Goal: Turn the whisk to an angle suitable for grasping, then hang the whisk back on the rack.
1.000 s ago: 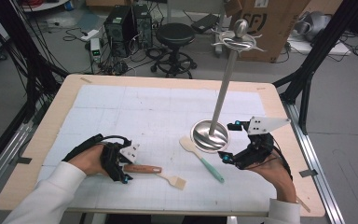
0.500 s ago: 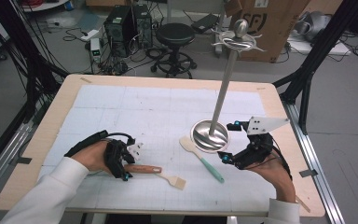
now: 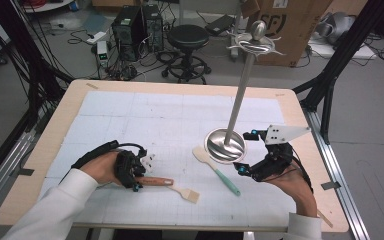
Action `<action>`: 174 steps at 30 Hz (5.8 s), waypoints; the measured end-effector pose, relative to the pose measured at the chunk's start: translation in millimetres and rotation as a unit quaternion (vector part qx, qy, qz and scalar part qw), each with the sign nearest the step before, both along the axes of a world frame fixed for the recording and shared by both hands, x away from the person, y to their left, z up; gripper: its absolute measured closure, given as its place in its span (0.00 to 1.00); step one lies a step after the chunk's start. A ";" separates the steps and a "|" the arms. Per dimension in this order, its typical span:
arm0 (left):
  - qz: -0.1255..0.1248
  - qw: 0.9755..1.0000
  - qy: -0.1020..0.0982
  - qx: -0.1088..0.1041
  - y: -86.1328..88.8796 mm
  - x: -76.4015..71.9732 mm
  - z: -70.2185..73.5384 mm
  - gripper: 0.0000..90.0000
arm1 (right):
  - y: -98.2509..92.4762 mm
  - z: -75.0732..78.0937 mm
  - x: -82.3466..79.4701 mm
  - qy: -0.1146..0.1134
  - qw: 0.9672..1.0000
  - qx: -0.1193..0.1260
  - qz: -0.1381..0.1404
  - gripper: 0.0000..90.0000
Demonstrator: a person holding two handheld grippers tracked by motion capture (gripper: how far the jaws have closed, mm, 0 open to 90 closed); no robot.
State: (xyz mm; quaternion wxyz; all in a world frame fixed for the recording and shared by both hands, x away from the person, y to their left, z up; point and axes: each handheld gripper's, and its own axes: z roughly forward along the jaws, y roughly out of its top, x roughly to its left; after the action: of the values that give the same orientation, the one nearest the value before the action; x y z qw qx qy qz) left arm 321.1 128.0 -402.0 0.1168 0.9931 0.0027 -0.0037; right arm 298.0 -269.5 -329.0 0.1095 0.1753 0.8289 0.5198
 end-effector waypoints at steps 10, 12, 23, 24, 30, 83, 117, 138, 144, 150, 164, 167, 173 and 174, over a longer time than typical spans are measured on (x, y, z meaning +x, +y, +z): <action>-0.027 1.000 -0.010 -0.001 -0.8 -6.7 2.0 0.77 | 1.4 -0.4 0.6 0.001 1.000 -0.001 0.002 0.00; -0.022 0.999 -0.018 -0.018 1.3 -6.5 7.2 0.78 | 1.1 -0.2 0.4 0.001 1.000 0.000 0.001 0.00; -0.019 0.989 -0.018 -0.143 20.2 -10.5 57.7 0.78 | -0.6 1.2 -0.5 -0.002 1.000 0.004 0.002 0.00; -0.014 0.987 -0.017 -0.158 21.2 -11.1 61.7 0.78 | -0.6 1.4 -0.8 -0.002 1.000 0.005 0.003 0.00; -0.007 0.978 -0.016 -0.210 27.1 -9.4 83.4 0.78 | -2.0 2.4 -2.2 -0.005 1.000 0.006 0.001 0.00; 0.088 0.908 -0.073 -0.402 16.2 13.6 145.8 0.78 | -3.6 18.3 -12.5 -0.013 0.999 0.042 0.018 0.00; 0.130 0.899 -0.088 -0.409 -2.1 10.9 142.6 0.78 | 63.3 79.2 -14.0 -0.010 0.997 0.011 0.078 0.00; 0.138 0.895 -0.094 -0.413 3.5 5.9 138.0 0.78 | 115.4 82.4 4.2 0.005 0.996 -0.018 0.084 0.00; 0.142 0.895 -0.097 -0.411 3.3 5.0 136.6 0.78 | 126.0 83.7 8.5 0.008 0.997 -0.003 0.082 0.00; 0.147 0.894 -0.100 -0.410 1.4 4.4 136.4 0.78 | 133.6 85.6 13.9 0.016 0.997 0.009 0.076 0.01; 0.154 0.892 -0.105 -0.412 -1.7 3.8 134.6 0.78 | 138.1 86.9 23.5 0.028 0.998 0.047 0.040 0.17; 0.154 0.892 -0.104 -0.412 -2.7 3.1 134.6 0.78 | 137.3 87.2 25.0 0.034 0.997 0.051 0.037 0.21; 0.157 0.891 -0.104 -0.414 -3.2 3.5 134.0 0.78 | 140.7 86.2 25.5 0.037 0.997 0.049 0.038 0.27; 0.158 0.890 -0.104 -0.415 -3.5 3.4 134.0 0.78 | 141.3 86.2 25.5 0.038 0.997 0.049 0.037 0.28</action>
State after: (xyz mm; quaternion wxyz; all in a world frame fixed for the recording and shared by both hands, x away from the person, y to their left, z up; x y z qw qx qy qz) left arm 324.5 124.5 -268.0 0.5171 0.8351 0.1459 0.1178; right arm 323.5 -128.2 -242.8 0.0497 0.1693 0.8118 0.5566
